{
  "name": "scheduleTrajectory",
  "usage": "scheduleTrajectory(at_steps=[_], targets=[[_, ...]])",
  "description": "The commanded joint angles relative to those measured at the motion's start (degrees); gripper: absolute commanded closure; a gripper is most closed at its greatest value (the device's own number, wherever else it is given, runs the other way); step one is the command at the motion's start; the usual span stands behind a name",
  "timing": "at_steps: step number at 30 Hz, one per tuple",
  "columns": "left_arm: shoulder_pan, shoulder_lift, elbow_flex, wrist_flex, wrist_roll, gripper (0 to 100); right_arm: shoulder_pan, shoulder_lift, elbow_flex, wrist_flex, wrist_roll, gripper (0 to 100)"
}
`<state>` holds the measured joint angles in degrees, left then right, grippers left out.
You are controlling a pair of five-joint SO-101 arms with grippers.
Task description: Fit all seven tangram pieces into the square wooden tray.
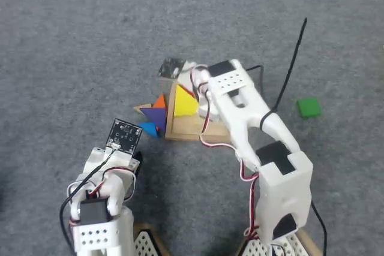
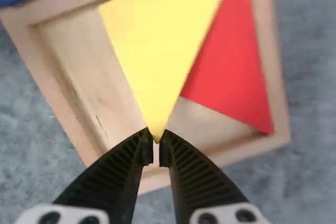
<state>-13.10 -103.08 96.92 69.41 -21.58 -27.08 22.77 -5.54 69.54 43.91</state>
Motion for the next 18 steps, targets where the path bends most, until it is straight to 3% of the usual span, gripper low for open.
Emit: scheduleTrajectory(at_steps=[1, 11, 18], targets=[[-0.44, -0.97, -0.48, 0.53, -0.79, 79, 2.15, -1.10, -6.86, 1.54, -0.88, 98.6], [-0.44, -0.97, -0.48, 0.53, -0.79, 79, 4.09, 0.40, -8.44, -2.51, -1.49, 98.3], [-0.44, -0.97, -0.48, 0.53, -0.79, 79, 9.19, 8.31, -19.34, -2.07, -15.47, 98.3]])
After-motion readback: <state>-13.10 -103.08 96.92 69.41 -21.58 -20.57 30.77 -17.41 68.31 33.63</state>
